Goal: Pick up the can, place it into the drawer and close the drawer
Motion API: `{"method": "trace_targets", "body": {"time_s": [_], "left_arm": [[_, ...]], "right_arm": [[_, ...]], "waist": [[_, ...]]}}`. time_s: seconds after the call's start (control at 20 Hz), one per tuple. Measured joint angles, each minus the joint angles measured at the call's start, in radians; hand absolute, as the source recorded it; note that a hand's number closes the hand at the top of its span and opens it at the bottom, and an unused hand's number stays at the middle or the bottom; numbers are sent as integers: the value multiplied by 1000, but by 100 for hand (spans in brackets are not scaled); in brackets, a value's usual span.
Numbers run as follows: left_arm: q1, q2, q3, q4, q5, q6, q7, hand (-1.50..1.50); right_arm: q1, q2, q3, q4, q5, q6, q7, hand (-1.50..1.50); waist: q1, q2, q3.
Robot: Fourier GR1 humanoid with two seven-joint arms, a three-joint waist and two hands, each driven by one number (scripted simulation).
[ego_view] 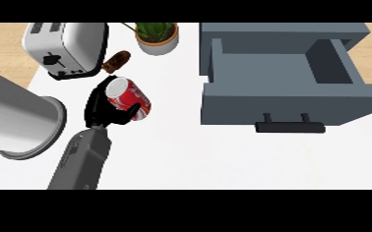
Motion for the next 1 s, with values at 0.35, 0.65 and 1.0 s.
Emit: {"method": "trace_targets", "body": {"time_s": [0.35,0.65,1.0], "left_arm": [[35,-17,-170,-329,34,202,181,150],[-9,-18,-255,-511,12,350,346,150],[-153,-18,-302,-542,-32,478,464,150]], "right_arm": [[14,4,4,-37,-11,-16,13,-150],[-5,5,6,-38,-11,-23,27,-150],[-7,7,14,-43,-12,-31,33,-150]], "waist": [[-4,1,-1],[-10,5,-1],[-17,7,-1]]}}
